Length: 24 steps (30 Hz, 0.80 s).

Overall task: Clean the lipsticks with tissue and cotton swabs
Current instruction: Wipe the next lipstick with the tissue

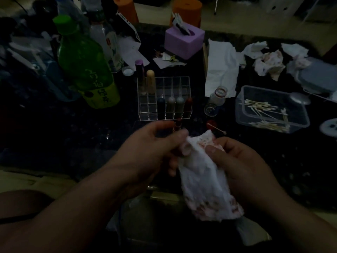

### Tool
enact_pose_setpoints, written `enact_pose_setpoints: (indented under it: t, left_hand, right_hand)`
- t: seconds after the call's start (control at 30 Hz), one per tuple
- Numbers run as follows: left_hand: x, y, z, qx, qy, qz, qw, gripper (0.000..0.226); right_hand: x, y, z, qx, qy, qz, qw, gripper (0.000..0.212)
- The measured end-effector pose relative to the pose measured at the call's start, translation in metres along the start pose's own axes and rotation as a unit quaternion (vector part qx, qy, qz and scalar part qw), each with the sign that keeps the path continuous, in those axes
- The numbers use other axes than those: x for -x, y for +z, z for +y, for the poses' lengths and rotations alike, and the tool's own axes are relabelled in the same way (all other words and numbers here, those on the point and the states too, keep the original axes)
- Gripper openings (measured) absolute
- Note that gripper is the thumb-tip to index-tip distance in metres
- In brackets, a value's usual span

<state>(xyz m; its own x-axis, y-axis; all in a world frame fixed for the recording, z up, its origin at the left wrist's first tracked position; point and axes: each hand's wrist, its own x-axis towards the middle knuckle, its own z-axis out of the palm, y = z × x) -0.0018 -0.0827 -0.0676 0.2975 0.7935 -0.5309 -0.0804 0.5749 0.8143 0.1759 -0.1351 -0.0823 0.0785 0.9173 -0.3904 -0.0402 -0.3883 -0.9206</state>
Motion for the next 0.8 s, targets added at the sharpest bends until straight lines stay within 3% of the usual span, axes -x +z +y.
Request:
enact_pose_setpoints:
  t: [0.1, 0.2, 0.43, 0.6, 0.8]
  left_hand:
    - [0.002, 0.006, -0.002, 0.071, 0.054, 0.039, 0.995, 0.037]
    - [0.008, 0.014, -0.007, 0.108, 0.036, 0.019, 0.993, 0.025]
    - [0.006, 0.018, -0.011, 0.067, 0.036, 0.025, 0.997, 0.029]
    - [0.004, 0.017, -0.013, 0.012, 0.056, 0.013, 0.998, 0.035]
    - [0.004, 0.014, -0.014, 0.054, 0.062, 0.011, 0.997, 0.029]
  right_hand:
    - [0.005, -0.001, -0.006, 0.155, -0.127, 0.032, 0.979, 0.016]
    - [0.014, 0.005, -0.007, 0.16, -0.192, 0.041, 0.967, 0.017]
    - [0.012, 0.005, 0.007, 0.315, -0.351, 0.073, 0.879, 0.009]
    - [0.007, 0.007, 0.008, 0.331, -0.403, 0.035, 0.852, 0.019]
    - [0.005, 0.014, 0.007, 0.288, -0.382, -0.029, 0.878, 0.017]
